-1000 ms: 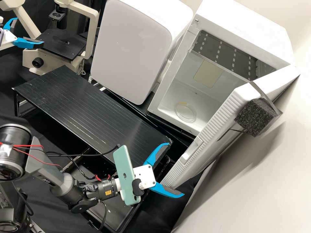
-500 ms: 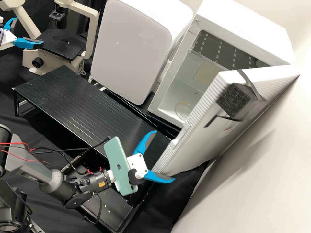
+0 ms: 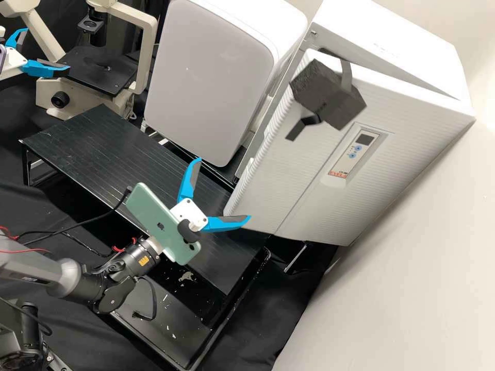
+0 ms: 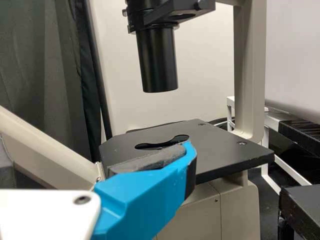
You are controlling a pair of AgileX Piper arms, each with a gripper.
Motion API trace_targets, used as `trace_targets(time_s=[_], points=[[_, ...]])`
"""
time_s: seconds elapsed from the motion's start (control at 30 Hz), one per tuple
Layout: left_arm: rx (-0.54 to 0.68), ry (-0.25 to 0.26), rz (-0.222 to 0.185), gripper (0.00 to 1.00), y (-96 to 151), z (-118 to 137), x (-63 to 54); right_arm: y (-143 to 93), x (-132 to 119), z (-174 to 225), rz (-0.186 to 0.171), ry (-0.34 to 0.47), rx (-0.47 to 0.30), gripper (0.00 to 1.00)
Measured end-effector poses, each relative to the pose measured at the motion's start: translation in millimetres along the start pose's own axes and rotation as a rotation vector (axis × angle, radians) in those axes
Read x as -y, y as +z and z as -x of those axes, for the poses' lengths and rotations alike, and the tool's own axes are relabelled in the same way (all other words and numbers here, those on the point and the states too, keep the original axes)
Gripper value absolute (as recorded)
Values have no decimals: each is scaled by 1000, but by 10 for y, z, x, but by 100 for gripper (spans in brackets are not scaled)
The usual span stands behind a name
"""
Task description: Close the incubator door
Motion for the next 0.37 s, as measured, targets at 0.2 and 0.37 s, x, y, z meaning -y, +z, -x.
trace_targets(time_s=[0.2,0.37], points=[[0,0,0,100,0,0,0,-16,66,153,-9,40,19,100],[0,0,0,100,0,0,0,-13,154,338,-23,127,61,100]])
